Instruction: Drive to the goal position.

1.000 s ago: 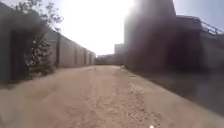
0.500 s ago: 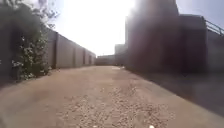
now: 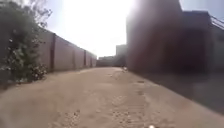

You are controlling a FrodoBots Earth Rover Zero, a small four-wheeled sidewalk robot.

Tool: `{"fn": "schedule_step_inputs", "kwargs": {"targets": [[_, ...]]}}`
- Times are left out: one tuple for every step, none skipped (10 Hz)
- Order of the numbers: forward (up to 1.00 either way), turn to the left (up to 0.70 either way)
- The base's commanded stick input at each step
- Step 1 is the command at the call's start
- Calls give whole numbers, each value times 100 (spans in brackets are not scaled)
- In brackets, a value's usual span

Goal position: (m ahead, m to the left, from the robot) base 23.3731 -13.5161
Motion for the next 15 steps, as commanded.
{"fn": "schedule_step_inputs", "kwargs": {"targets": [[100,0],[100,0],[100,0],[100,0],[100,0],[100,0],[100,0],[100,0],[100,0],[100,0],[100,0],[100,0],[100,0],[100,0],[100,0]]}}
